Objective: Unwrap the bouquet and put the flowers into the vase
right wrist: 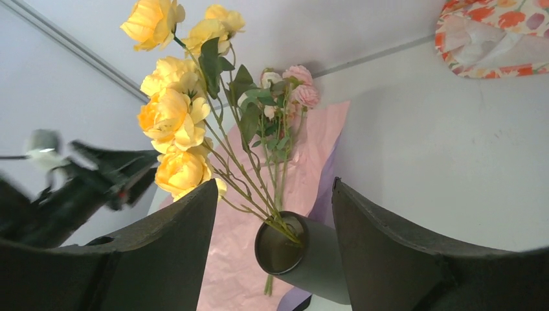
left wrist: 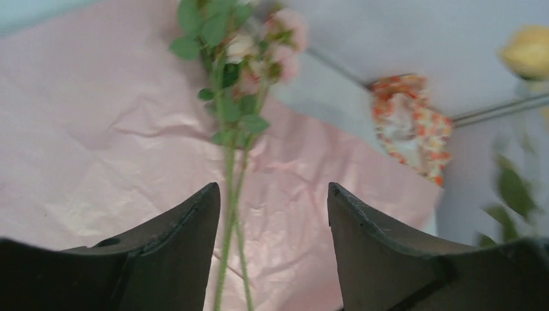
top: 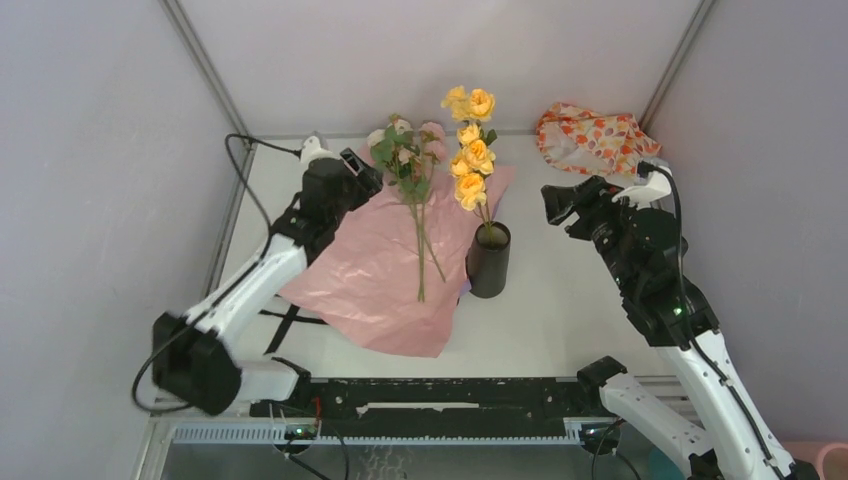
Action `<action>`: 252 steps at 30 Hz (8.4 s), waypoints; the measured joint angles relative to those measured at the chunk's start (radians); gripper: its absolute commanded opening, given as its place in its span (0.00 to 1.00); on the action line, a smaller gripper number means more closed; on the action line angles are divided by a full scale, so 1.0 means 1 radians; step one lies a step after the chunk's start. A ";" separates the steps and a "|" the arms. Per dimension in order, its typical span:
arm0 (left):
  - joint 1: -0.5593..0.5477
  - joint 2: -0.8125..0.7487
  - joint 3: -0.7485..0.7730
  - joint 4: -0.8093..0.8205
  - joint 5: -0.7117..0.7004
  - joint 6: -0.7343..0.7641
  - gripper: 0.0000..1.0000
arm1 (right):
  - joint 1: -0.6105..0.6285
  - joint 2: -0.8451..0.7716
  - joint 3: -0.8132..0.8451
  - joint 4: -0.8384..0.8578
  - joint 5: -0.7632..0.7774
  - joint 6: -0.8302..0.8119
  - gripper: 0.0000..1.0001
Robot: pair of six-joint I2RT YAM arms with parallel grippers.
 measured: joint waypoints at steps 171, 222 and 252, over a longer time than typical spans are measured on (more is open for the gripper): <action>-0.459 0.305 0.396 0.474 0.167 0.636 0.06 | -0.050 -0.235 -0.142 -0.169 0.180 0.080 0.75; -0.378 -0.023 0.216 0.083 -0.319 0.307 0.63 | -0.050 0.064 0.115 -0.005 -0.106 -0.014 0.76; 0.117 0.927 0.821 -0.421 0.322 0.065 0.52 | -0.050 0.187 0.255 -0.141 -0.037 -0.031 0.76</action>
